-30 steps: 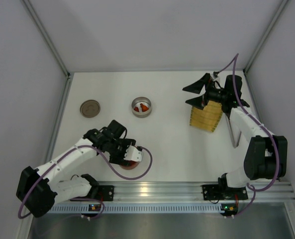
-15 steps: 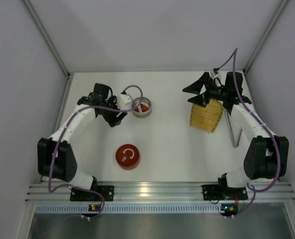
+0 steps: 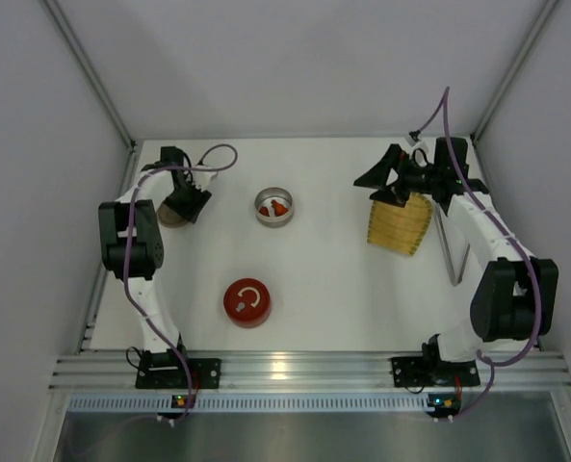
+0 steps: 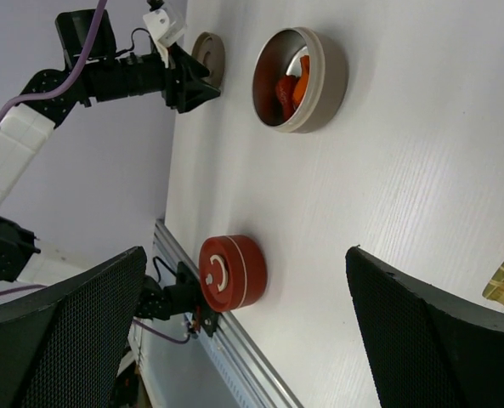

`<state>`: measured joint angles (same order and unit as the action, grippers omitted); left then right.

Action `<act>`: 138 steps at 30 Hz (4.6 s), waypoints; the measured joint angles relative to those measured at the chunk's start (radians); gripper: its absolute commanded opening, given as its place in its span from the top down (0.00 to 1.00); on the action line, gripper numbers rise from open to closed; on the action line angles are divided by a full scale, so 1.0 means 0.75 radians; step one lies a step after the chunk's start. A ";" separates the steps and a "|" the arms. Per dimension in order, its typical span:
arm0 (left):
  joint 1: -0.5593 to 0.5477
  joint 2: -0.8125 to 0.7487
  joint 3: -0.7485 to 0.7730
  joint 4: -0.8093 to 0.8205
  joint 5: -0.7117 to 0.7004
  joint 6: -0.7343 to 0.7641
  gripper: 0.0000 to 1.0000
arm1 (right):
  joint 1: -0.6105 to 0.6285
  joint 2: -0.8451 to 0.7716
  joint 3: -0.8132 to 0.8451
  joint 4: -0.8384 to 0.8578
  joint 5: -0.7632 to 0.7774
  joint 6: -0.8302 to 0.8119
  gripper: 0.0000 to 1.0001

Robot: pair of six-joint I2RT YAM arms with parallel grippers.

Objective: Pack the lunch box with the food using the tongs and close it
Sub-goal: Pick up the box lid from the center of the board, then place the box lid at the center of the board.

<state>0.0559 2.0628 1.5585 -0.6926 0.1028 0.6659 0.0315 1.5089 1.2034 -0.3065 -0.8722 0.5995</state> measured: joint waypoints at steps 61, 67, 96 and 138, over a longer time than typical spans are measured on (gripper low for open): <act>-0.157 -0.242 -0.371 0.217 -0.101 -0.024 0.60 | -0.002 0.054 0.003 -0.043 -0.073 -0.027 0.01; -0.157 -0.228 -0.374 0.210 -0.084 -0.056 0.72 | -0.002 0.054 0.003 -0.042 -0.076 -0.027 0.01; -0.588 -0.720 0.290 -0.580 0.574 -0.159 1.00 | 0.215 0.056 -0.192 0.631 -0.106 0.337 0.18; -0.494 -0.846 0.163 -0.682 1.573 -0.403 1.00 | 0.585 -0.296 -0.678 1.697 -0.063 -0.237 0.31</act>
<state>-0.3149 1.4284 1.6810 -1.2041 1.2823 0.3637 0.4706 1.2873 0.6949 0.9665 -0.9192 0.4217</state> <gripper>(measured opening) 0.022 0.685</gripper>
